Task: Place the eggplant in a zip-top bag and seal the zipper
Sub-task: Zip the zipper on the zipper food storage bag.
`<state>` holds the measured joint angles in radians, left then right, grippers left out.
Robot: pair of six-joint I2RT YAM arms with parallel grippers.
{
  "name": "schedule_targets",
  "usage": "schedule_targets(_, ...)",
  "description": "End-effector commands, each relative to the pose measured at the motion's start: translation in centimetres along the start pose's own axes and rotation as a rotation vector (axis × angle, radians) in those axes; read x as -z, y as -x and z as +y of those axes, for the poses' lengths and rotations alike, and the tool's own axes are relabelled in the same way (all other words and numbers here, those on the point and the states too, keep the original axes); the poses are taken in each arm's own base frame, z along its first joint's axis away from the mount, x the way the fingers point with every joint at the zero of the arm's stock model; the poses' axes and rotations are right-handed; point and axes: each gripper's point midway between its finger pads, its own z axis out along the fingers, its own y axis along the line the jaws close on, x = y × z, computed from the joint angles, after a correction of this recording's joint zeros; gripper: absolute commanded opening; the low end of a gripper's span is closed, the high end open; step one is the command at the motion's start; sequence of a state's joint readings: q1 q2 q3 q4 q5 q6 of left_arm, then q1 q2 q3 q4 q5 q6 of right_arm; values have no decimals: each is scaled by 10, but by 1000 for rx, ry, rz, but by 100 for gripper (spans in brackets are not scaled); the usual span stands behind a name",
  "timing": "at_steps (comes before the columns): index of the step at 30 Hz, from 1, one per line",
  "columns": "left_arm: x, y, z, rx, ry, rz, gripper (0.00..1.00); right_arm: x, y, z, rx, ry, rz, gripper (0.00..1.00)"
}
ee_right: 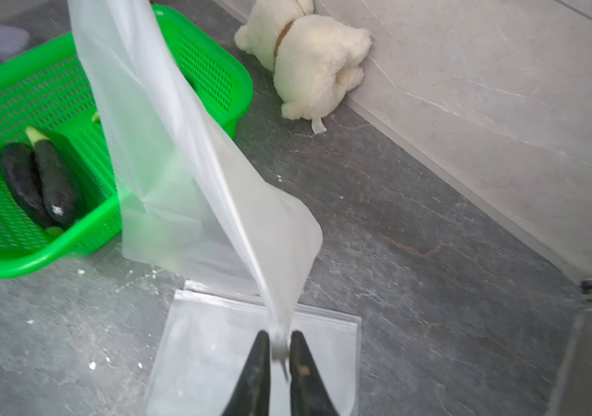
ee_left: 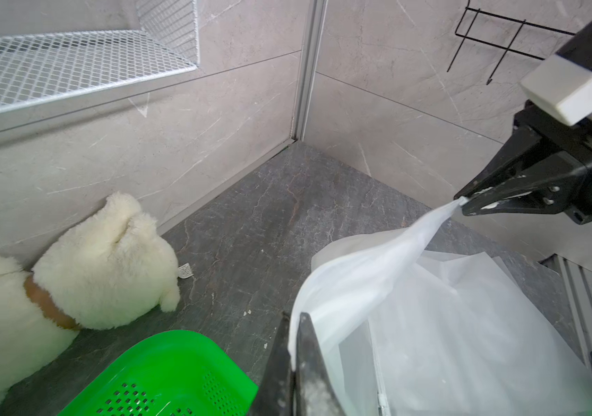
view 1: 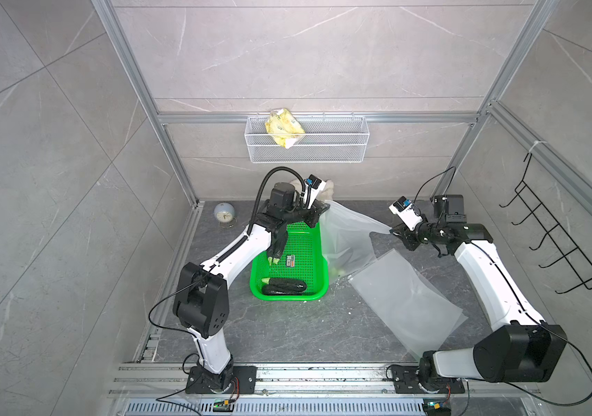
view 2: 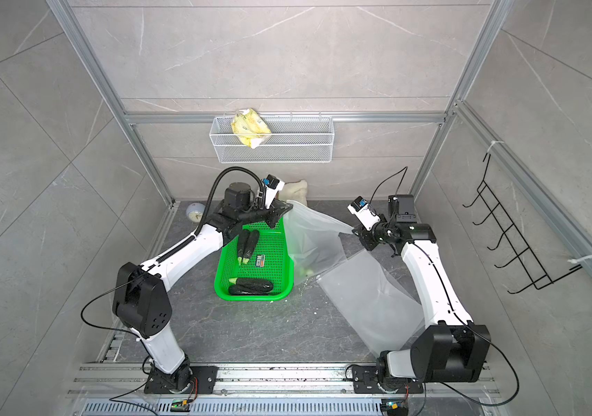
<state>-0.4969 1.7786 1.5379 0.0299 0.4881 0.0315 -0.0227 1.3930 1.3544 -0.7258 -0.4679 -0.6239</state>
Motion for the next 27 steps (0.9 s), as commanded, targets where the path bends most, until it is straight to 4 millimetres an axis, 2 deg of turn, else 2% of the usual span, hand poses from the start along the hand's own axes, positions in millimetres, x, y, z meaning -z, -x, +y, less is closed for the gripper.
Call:
schedule_targets(1,4,26,17,-6,45,-56,0,7,-1,-2,-21,-11,20,26)
schedule_targets(5,-6,22,8,4,17,-37,0,16,18,0,-6,-4,-47,34)
schedule_targets(12,-31,26,-4,48,-27,-42,0,25,35,-5,-64,-34,-121,39)
schedule_targets(16,-55,44,-13,35,-47,-79,0,23,32,-8,-96,-62,-133,39)
schedule_targets(22,-89,75,-19,30,-94,-173,0,23,19,-27,-183,-189,-111,40)
schedule_targets(27,-114,92,-35,45,-182,-218,0,31,22,-39,-224,-280,-159,40)
